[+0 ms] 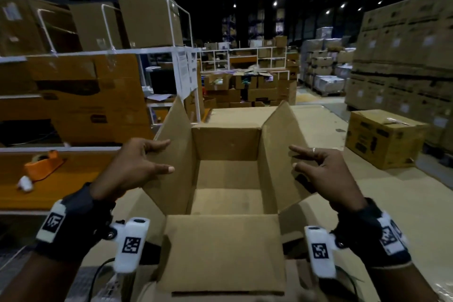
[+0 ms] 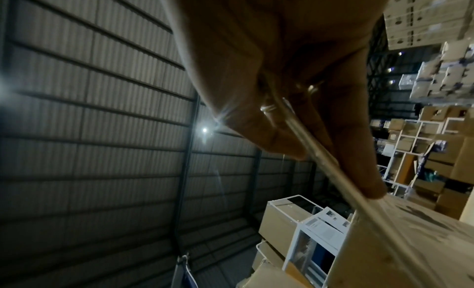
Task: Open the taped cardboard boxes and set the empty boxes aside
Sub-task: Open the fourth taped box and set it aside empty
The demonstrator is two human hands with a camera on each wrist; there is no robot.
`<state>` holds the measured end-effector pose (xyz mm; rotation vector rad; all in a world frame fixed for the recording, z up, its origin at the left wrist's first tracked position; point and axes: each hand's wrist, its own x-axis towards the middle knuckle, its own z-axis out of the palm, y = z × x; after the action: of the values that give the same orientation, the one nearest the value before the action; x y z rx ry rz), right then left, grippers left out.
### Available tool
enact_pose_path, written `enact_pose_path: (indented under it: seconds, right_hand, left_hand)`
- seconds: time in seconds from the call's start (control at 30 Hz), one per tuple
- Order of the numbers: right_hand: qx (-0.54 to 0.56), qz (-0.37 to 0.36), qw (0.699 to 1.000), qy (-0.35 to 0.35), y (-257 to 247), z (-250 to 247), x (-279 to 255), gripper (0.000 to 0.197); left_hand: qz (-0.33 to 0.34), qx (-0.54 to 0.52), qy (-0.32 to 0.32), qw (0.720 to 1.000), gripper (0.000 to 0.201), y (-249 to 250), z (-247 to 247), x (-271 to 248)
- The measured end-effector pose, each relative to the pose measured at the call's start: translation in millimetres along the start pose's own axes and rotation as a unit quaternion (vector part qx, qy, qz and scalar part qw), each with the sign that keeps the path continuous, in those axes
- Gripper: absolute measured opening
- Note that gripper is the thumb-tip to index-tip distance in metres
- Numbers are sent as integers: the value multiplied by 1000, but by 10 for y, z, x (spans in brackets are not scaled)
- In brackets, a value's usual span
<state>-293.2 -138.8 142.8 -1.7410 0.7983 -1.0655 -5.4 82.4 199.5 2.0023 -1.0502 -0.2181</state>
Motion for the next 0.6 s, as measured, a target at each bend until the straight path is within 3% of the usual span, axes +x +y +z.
enact_pose_path:
  seconds: [0.1, 0.2, 0.43, 0.6]
  right_hand:
    - [-129, 7, 991, -34, 18, 207, 14, 44]
    - [-221, 7, 974, -57, 44, 372, 62, 32]
    - [-266, 85, 956, -91, -118, 617, 251, 20]
    - [-336, 102, 927, -127, -279, 822, 447, 28]
  left_hand:
    - [-18, -15, -24, 999, 79, -308, 38, 78]
    - [-31, -17, -48, 998, 78, -538, 104, 150]
    - [-39, 35, -79, 995, 84, -908, 302, 412]
    - [-48, 53, -109, 991, 77, -978, 353, 580]
